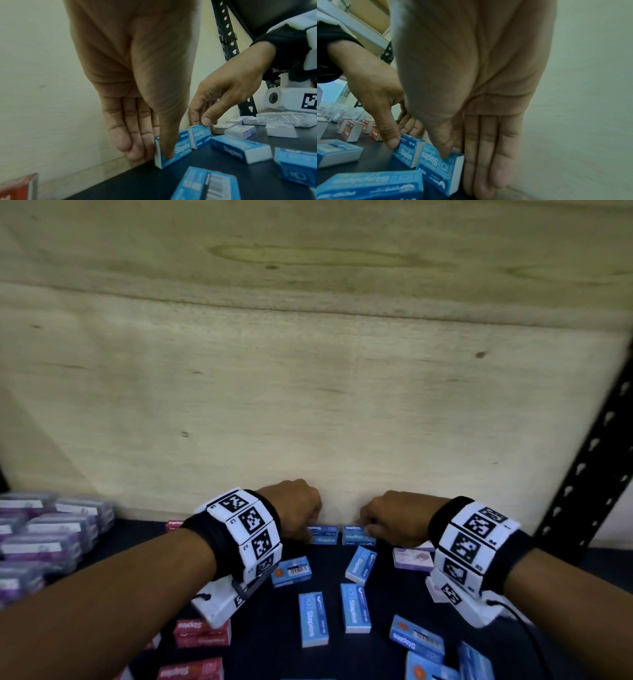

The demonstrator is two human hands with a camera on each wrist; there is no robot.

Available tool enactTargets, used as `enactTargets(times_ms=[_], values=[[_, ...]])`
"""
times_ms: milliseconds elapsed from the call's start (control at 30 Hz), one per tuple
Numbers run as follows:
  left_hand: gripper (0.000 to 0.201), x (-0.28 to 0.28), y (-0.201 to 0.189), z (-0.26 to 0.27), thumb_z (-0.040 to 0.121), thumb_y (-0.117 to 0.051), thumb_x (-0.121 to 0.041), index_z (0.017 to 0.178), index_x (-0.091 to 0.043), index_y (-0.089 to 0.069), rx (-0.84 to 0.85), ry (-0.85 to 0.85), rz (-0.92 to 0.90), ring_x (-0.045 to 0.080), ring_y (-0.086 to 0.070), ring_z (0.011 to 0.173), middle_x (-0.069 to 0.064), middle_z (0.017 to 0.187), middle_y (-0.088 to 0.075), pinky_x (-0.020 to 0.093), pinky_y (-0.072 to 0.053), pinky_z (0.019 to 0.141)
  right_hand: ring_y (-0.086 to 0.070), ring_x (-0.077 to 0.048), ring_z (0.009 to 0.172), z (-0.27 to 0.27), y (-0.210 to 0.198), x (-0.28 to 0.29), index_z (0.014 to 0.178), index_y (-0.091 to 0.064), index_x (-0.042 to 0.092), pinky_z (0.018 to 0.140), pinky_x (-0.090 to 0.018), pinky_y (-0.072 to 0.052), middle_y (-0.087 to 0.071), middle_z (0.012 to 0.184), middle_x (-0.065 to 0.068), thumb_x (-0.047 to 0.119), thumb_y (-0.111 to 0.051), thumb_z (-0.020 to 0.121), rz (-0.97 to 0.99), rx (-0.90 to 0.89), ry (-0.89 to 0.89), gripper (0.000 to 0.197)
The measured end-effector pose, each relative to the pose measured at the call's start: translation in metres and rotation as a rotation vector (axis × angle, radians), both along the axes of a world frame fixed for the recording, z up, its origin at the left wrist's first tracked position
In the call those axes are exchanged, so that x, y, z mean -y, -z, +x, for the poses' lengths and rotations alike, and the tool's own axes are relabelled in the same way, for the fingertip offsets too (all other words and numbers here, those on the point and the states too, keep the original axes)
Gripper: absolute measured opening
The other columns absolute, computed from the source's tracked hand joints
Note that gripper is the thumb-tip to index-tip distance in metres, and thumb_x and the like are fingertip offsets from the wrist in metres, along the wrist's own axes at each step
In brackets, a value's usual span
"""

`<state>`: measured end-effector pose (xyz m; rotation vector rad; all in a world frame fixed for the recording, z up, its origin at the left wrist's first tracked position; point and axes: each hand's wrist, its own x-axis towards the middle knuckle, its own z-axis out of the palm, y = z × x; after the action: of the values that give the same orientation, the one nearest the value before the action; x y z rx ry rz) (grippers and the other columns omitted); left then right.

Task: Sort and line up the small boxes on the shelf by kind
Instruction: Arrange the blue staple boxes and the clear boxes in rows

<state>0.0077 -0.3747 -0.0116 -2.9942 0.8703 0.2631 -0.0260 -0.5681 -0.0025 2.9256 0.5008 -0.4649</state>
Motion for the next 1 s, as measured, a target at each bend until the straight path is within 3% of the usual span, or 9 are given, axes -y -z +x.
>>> enactTargets(times_ms=[133, 267, 467, 600, 767, 900, 1000], values=[[0.028, -0.004, 0.0, -0.002, 0.084, -0.076, -0.032, 0.103, -0.014, -0.067, 0.007, -0.001, 0.02, 0.02, -0.057, 0.082, 0.004, 0.103, -0.065, 0.027, -0.041, 0.066, -0.062, -0.027, 0.09, -0.005, -0.003, 0.0, 0.113, -0.063, 0.011, 0.073, -0.032, -0.045, -0.066, 0.106, -0.011, 0.029, -0.044, 0.101, -0.023, 0.033, 0.022, 0.029], [0.028, -0.01, -0.002, -0.003, 0.084, -0.076, -0.031, 0.105, -0.015, -0.067, 0.008, -0.015, 0.031, 0.018, -0.056, 0.082, 0.004, 0.105, -0.065, 0.026, -0.041, 0.066, -0.058, -0.026, 0.085, -0.006, -0.004, 0.003, 0.114, -0.06, 0.018, 0.073, -0.033, -0.045, -0.058, 0.097, -0.004, 0.027, -0.047, 0.098, -0.013, 0.082, 0.04, 0.023], [0.029, -0.014, -0.006, -0.005, 0.085, -0.075, -0.031, 0.108, -0.015, -0.068, -0.023, -0.03, -0.005, 0.015, -0.056, 0.082, 0.001, 0.105, -0.066, 0.024, -0.042, 0.066, -0.062, -0.028, 0.096, -0.008, -0.003, -0.002, 0.113, -0.068, 0.014, 0.084, -0.041, -0.053, -0.062, 0.112, -0.009, 0.017, -0.051, 0.096, -0.032, 0.116, -0.024, 0.024], [0.027, -0.014, -0.006, -0.006, 0.085, -0.075, -0.03, 0.107, -0.016, -0.068, -0.027, -0.032, -0.011, 0.014, -0.056, 0.083, 0.001, 0.106, -0.067, 0.024, -0.042, 0.068, -0.059, -0.027, 0.106, -0.007, -0.004, -0.005, 0.124, -0.063, 0.018, 0.091, -0.04, -0.05, -0.059, 0.122, -0.007, 0.019, -0.054, 0.097, 0.019, 0.133, -0.072, 0.029], [0.025, -0.018, -0.008, -0.009, 0.086, -0.074, -0.029, 0.107, -0.016, -0.069, -0.032, -0.033, 0.004, 0.014, -0.055, 0.083, 0.001, 0.106, -0.066, 0.024, -0.04, 0.067, -0.06, -0.027, 0.104, -0.003, 0.002, -0.014, 0.131, -0.054, 0.022, 0.086, -0.036, -0.051, -0.059, 0.122, -0.009, 0.023, -0.061, 0.094, 0.116, 0.12, -0.047, 0.038], [0.025, -0.023, -0.009, -0.009, 0.086, -0.073, -0.029, 0.107, -0.016, -0.069, -0.038, -0.038, 0.015, 0.014, -0.055, 0.082, 0.001, 0.103, -0.067, 0.023, -0.039, 0.065, -0.061, -0.025, 0.098, -0.002, 0.004, -0.021, 0.12, -0.061, 0.018, 0.078, -0.031, -0.048, -0.062, 0.112, -0.006, 0.026, -0.066, 0.092, 0.116, 0.088, -0.046, 0.03], [0.024, -0.024, -0.008, -0.007, 0.086, -0.073, -0.029, 0.106, -0.015, -0.069, -0.044, -0.036, 0.014, 0.015, -0.057, 0.081, 0.001, 0.103, -0.068, 0.024, -0.041, 0.065, -0.061, -0.022, 0.093, -0.002, 0.002, -0.021, 0.106, -0.063, 0.025, 0.078, -0.033, -0.051, -0.063, 0.102, 0.0, 0.028, -0.069, 0.088, 0.156, 0.051, -0.044, 0.019]])
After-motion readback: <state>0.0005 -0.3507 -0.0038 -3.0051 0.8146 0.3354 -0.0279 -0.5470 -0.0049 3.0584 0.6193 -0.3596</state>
